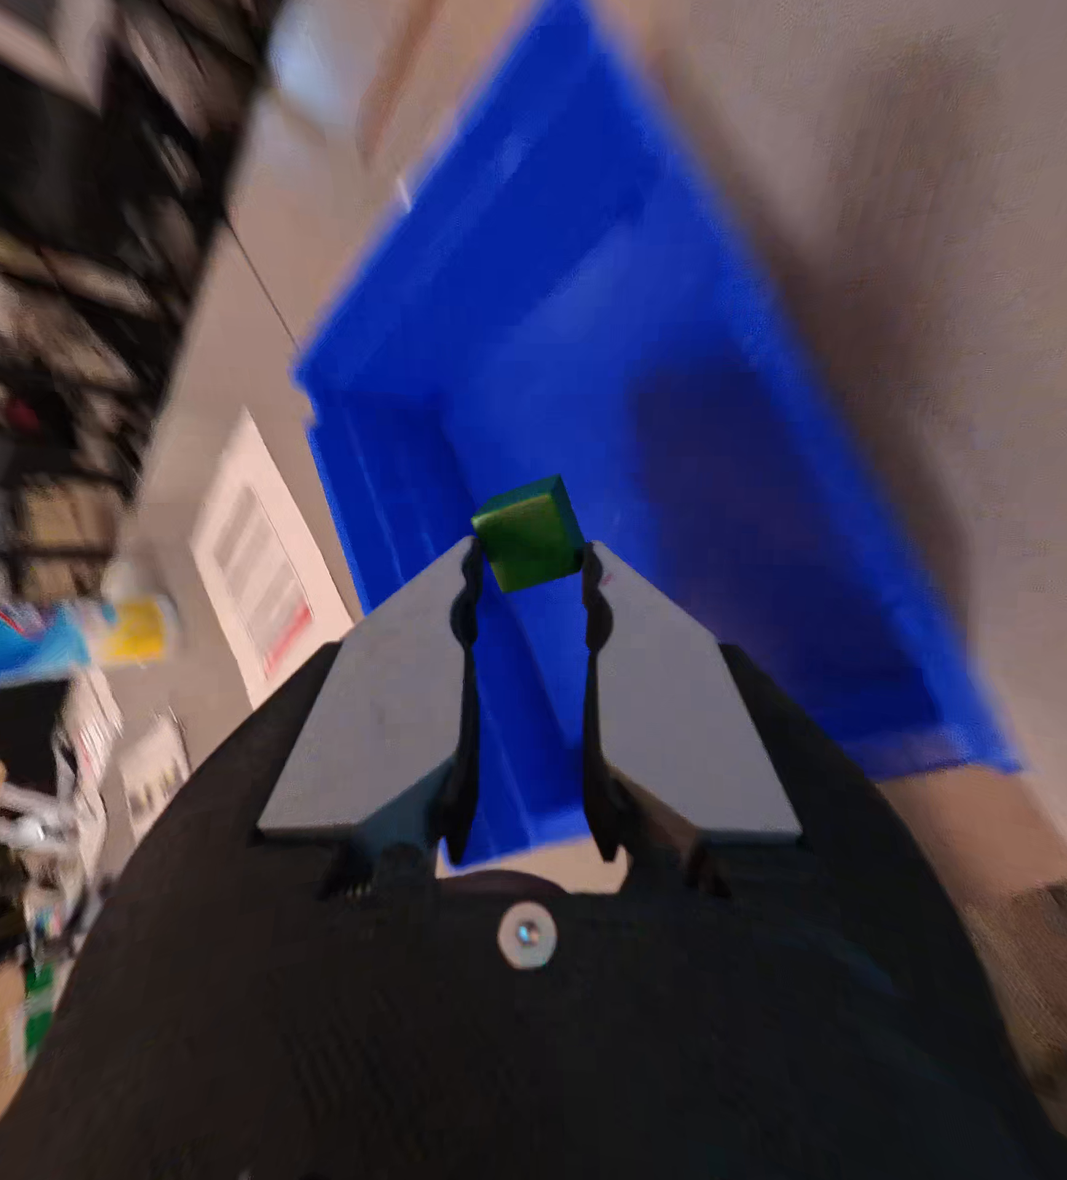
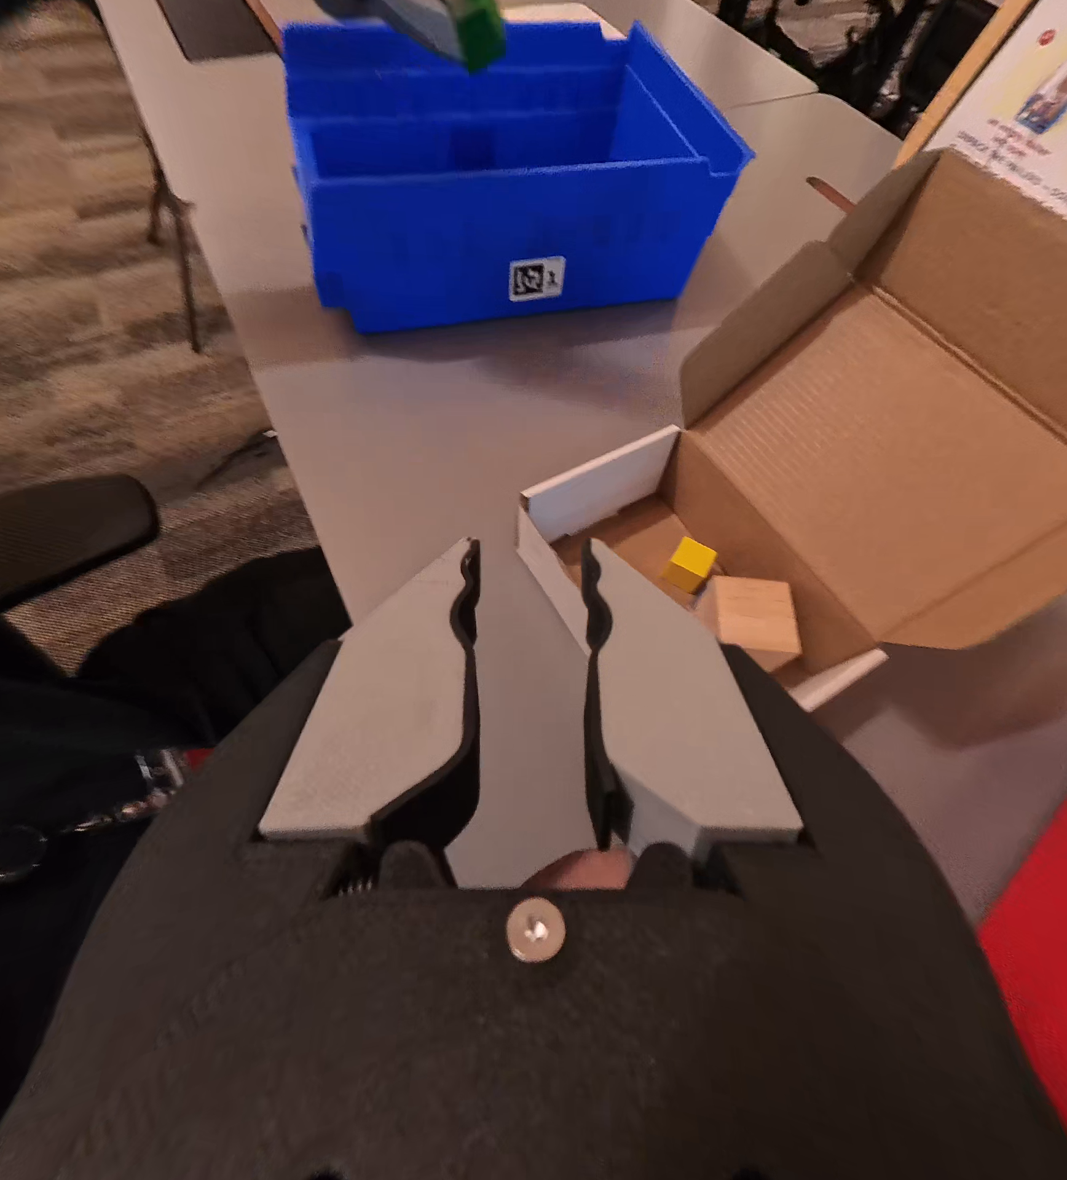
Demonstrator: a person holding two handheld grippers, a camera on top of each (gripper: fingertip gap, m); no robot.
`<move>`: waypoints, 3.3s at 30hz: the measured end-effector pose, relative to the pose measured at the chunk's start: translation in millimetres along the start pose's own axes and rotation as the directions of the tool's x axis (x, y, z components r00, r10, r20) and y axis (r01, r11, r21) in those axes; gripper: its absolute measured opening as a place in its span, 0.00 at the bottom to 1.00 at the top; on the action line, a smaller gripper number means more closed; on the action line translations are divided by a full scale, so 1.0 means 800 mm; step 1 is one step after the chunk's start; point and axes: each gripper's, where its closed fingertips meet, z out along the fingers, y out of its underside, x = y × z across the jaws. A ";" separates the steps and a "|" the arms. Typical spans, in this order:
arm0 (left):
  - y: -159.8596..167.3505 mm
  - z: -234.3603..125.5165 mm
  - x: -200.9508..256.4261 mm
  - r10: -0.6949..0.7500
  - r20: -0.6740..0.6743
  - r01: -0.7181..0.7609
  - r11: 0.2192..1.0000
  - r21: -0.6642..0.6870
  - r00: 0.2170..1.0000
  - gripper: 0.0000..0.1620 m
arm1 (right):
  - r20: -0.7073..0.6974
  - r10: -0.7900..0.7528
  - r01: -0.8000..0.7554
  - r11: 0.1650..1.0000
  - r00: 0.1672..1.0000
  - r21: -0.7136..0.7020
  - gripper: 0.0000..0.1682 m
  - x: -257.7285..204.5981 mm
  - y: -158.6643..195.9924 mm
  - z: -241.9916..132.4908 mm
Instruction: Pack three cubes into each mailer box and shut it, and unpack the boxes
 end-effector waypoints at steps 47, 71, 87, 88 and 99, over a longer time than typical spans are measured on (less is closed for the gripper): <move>-0.134 -0.085 0.150 -0.283 -0.213 0.354 0.788 0.504 0.935 0.30 | -0.197 0.189 -0.201 0.979 0.962 -0.039 0.24 0.097 0.031 0.037; -0.166 -0.011 0.313 -0.076 -0.588 0.297 0.910 0.289 0.805 0.18 | -0.195 0.194 -0.244 0.930 0.961 -0.276 0.18 0.103 0.119 0.017; -0.153 -0.044 0.275 -0.072 -0.594 0.330 0.882 0.338 0.801 0.33 | -0.042 0.175 -0.180 0.943 0.984 -0.279 0.17 0.078 0.115 -0.023; -0.156 -0.044 0.264 -0.105 -0.595 0.372 0.862 0.346 0.797 0.34 | -0.047 0.192 -0.198 0.949 0.980 -0.247 0.18 0.083 0.110 -0.029; -0.168 -0.024 0.183 -0.367 -0.614 0.664 0.652 0.366 0.699 0.32 | -0.145 0.372 -0.355 0.925 0.917 0.134 0.18 0.147 0.046 -0.062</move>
